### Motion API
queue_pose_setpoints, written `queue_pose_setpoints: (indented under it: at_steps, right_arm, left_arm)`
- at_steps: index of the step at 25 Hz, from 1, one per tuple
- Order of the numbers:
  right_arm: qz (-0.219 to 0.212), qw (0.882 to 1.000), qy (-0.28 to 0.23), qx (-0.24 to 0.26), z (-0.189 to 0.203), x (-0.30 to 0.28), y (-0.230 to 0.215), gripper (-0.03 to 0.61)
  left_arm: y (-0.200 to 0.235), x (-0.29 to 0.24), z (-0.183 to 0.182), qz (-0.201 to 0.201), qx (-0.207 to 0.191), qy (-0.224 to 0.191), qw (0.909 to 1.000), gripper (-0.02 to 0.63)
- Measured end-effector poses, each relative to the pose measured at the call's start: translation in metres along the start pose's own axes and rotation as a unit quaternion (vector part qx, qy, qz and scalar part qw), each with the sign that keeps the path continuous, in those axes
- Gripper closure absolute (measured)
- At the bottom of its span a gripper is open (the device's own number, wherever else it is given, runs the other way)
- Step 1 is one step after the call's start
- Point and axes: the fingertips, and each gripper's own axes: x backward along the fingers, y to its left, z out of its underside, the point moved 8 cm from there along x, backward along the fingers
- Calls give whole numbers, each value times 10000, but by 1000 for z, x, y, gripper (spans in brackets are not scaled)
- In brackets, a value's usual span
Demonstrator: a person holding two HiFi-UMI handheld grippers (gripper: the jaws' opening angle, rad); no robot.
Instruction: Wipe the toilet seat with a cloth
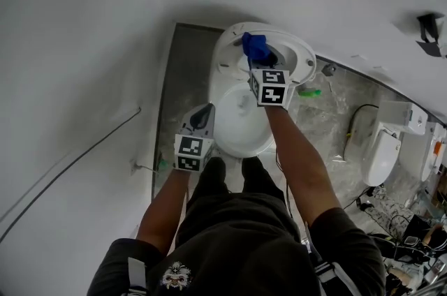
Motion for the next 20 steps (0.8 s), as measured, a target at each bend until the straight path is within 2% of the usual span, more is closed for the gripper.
queue_pose_setpoints:
  at_steps: [11,15,20]
  right_arm:
    - [239,9977,-517,-365,2,32,-48,480]
    - [501,9968,-499,-381,11,46,-75,480]
    - [718,9950,-283,-631,32,59,-104,480]
  left_arm:
    - [-22,-24,-2,321,-182,107,9993,603]
    - [-27,-25,-3,331,-135,66,9993,603]
    - [-41,-32,5,441,-84,189,9988,603]
